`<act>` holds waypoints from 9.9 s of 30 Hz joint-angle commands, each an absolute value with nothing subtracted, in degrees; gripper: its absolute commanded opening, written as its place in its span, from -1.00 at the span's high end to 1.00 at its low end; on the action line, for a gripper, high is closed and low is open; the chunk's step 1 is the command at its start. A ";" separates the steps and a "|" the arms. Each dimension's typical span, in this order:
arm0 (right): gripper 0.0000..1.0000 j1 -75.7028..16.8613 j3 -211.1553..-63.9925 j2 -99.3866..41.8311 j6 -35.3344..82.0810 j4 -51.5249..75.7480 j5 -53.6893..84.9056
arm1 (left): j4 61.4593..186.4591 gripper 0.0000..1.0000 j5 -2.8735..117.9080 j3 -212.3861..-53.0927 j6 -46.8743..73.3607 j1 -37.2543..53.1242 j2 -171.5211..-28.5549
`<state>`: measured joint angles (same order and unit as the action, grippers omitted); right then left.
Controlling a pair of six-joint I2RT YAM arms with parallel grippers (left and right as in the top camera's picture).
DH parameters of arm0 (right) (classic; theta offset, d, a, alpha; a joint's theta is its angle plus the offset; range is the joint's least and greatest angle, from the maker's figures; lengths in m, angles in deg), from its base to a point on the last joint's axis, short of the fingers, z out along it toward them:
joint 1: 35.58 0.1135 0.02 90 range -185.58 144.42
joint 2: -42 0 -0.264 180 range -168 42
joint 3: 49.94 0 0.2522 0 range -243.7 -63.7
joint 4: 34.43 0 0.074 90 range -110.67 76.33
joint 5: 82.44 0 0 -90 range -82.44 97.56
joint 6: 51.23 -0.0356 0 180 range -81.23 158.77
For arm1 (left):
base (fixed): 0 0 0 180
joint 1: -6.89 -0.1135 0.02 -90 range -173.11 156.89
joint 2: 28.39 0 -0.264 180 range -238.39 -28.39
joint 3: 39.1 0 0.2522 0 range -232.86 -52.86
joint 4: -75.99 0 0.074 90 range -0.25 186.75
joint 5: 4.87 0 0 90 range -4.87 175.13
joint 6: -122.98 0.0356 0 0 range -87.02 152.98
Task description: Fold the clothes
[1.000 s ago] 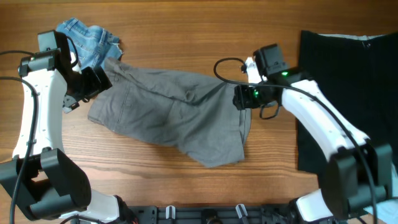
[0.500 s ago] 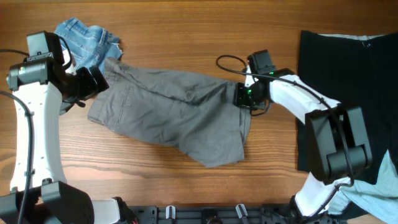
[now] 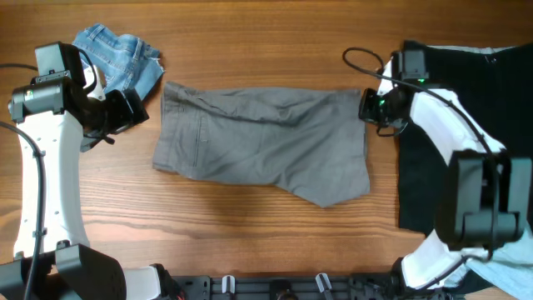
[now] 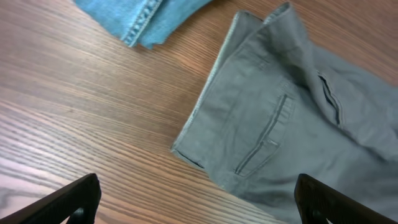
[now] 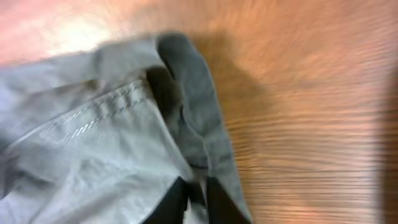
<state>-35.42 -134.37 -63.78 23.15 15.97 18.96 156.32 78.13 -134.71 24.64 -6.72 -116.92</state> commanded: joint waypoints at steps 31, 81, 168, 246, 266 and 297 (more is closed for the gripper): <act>-0.53 -32.75 -136.32 -52.18 30.30 29.00 36.45 | 142.29 -0.29 57.87 -133.48 50.59 -6.33 -150.65; 0.83 -17.04 -133.83 -76.02 4.53 -32.44 58.46 | 156.86 -1.00 64.10 -133.18 38.06 -5.54 -146.12; 0.09 -31.29 -133.83 -49.27 32.36 30.00 36.91 | 164.30 -1.00 80.88 -152.24 8.73 45.47 -142.89; 0.87 -17.56 -127.90 -47.72 26.63 24.06 25.65 | 165.63 0.76 63.72 -133.05 16.99 19.53 -125.47; 0.87 -17.56 -127.88 -47.78 26.78 25.04 25.63 | 127.99 -1.00 53.85 -98.36 -11.01 24.97 -125.58; 0.83 -15.14 -126.20 -67.52 26.67 14.00 30.81 | 132.36 -1.00 47.14 -105.33 7.31 7.14 -125.51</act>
<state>-15.25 -127.07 -62.08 27.94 13.94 29.48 128.36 48.73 -105.70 2.52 6.83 -125.05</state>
